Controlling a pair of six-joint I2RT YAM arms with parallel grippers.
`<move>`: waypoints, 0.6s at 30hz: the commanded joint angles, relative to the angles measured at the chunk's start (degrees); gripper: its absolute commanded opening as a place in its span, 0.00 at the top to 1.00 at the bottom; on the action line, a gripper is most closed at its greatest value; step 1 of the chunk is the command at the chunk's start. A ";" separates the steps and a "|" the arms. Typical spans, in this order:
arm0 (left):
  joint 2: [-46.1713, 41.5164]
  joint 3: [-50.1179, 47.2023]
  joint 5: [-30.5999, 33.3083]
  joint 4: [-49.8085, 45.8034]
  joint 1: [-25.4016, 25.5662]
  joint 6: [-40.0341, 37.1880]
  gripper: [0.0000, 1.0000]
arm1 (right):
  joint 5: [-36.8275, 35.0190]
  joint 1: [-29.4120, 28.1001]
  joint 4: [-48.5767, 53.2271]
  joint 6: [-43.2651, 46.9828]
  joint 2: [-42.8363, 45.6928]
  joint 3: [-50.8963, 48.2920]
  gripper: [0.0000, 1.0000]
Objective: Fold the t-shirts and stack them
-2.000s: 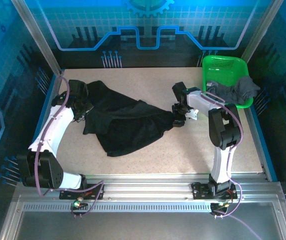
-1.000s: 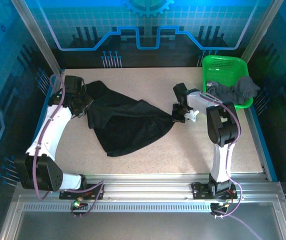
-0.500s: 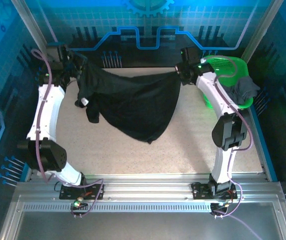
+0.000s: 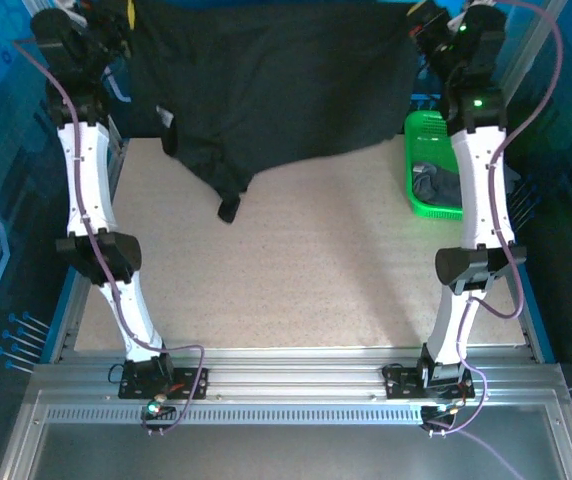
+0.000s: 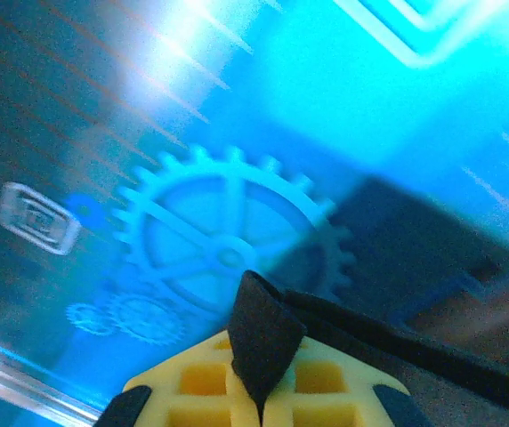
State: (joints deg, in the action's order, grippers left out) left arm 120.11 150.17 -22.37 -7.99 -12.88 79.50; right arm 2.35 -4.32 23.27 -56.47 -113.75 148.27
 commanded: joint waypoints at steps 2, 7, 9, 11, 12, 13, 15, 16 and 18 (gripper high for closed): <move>-5.42 1.29 -10.49 1.78 1.60 2.21 1.00 | 5.89 2.16 4.40 5.40 2.49 1.84 1.00; -34.70 -43.46 2.55 -19.38 15.78 -20.35 1.00 | -3.50 -3.13 10.15 11.75 23.77 -34.77 1.00; -44.63 -64.41 10.34 -22.81 21.11 -20.07 1.00 | -8.87 -5.03 7.89 8.95 33.33 -54.65 1.00; -52.49 -85.34 12.92 -23.65 24.13 -15.45 1.00 | -14.31 -6.55 8.52 5.49 40.79 -72.58 1.00; -55.09 -93.14 12.93 -23.08 24.65 -14.14 1.00 | -14.67 -6.66 8.42 4.15 42.90 -78.78 1.00; -57.16 -100.62 12.54 -21.61 24.67 -12.85 1.00 | -15.04 -6.59 8.96 2.83 44.59 -84.72 1.00; -57.73 -110.47 10.94 -17.27 24.07 -12.90 1.00 | -14.81 -6.58 7.96 3.02 45.97 -93.12 1.00; -56.08 -112.75 10.36 -16.68 23.82 -13.77 1.00 | -15.62 -6.65 8.22 3.38 45.83 -95.80 1.00; -50.81 -114.04 8.22 -14.12 23.70 -16.27 1.00 | -15.34 -5.54 9.01 4.37 43.57 -97.55 1.00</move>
State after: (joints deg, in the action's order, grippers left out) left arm 66.72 36.69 -13.85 -26.39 11.27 65.69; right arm -9.85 -10.79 32.93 -51.83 -70.08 51.81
